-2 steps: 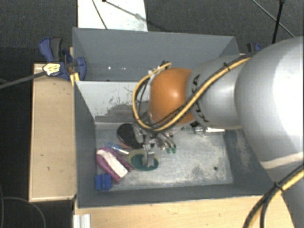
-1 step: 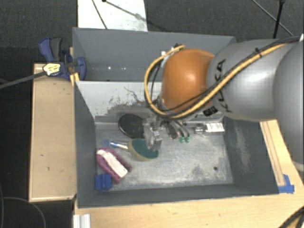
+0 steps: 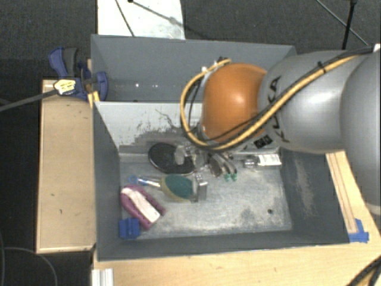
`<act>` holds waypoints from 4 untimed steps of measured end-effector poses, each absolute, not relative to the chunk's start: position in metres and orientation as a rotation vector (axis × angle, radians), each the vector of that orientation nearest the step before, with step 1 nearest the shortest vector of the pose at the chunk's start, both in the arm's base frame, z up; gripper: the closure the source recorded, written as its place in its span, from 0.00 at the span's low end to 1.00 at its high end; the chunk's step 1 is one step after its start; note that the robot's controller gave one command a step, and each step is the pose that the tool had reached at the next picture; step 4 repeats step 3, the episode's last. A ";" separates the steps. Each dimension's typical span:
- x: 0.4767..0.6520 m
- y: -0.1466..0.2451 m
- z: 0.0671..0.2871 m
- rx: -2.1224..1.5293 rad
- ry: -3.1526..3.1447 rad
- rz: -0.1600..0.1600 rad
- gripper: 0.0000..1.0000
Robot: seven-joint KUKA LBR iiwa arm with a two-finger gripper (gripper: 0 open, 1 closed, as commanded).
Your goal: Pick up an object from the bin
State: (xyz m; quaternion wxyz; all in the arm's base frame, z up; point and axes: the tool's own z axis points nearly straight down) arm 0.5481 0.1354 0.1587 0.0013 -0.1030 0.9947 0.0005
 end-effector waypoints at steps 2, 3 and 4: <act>0.553 0.126 0.076 -0.223 3.118 0.007 1.00; 0.558 0.139 0.202 -0.244 3.121 0.003 1.00; 0.558 0.139 0.202 -0.244 3.121 0.003 1.00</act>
Offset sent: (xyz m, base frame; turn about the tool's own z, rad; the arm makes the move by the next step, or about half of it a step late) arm -0.0001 -0.0113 -0.0887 0.0635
